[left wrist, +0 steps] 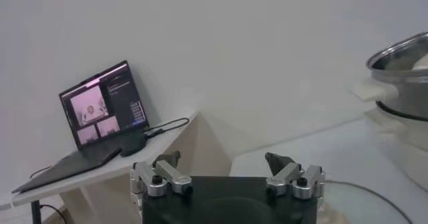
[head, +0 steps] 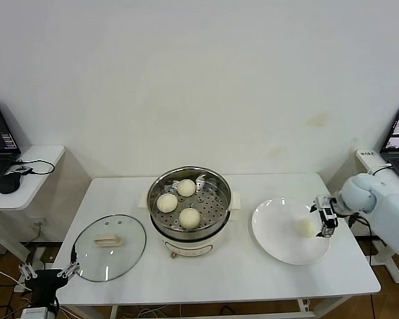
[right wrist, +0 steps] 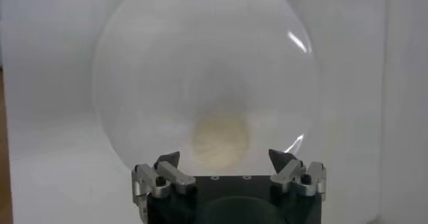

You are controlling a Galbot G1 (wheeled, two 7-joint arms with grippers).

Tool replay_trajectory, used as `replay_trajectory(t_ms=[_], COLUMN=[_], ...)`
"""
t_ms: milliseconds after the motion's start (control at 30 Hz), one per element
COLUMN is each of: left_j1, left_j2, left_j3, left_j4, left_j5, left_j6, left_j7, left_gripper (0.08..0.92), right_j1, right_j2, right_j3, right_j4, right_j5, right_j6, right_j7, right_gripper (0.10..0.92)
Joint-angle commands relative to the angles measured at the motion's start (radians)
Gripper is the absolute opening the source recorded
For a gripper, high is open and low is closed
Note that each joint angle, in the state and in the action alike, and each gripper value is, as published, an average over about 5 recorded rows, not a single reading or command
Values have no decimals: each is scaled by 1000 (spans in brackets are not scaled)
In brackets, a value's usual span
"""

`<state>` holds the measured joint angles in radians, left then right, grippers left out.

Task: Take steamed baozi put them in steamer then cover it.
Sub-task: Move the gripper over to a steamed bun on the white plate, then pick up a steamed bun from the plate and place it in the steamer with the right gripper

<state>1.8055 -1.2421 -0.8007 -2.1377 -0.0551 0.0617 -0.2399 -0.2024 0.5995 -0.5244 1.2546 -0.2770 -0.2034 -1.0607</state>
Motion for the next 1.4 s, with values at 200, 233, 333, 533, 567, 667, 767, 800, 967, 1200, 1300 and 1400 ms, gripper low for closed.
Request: replay_trajectory(t_ms=[200,233,333,533,567,667,767,800,967,1200,1300,1400], left_j1=[0,-1,0,-2,-3,-3,-2,-2,-2,-4,-6,-11], left_j2=[-6,-6,-7,-7,-8,-9,-8,-8,-7,-7,-7,-8], left_j3=[-1,-1,-3,-3,-3,-2,-4,-4,-4,-3,0,5], left_j4=[4,4,9,18,18,16,16,17,18,14,11,6], left_j5=[0,0,0,-1,-1,-1,-1,-1,-1,-1,-1,-1], left_j6=[0,0,-1,-3,-3,-3,-3,-3,-3,-2,-2,-1], left_j7=[-1,-1,-2,-3,-3,-3,-3,-3,-3,-3,-2,-2], left_gripper=[823,823,823,823,823,823,823,823,823,823,823,823], right_j1=[-45,-45,-49,-50,-50,-51,-47,-42,-3,121,240,411], right_j2=[138,139,142,149,149,149,142,136,85,-28,-68,-80], right_j3=[43,41,48,60,60,62,63,62,35,-66,-158,-278], right_j4=[-147,-150,-160,-181,-181,-175,-163,-155,-92,74,154,223], right_j5=[-78,-83,-105,-123,-122,-119,-112,-108,-66,76,152,238], right_j6=[0,0,0,-4,-5,-8,-10,-11,-18,-70,-100,-134], right_j7=[16,16,16,19,18,17,11,8,-19,-51,-52,-46], right_gripper=[823,823,823,799,788,748,714,704,653,622,620,619])
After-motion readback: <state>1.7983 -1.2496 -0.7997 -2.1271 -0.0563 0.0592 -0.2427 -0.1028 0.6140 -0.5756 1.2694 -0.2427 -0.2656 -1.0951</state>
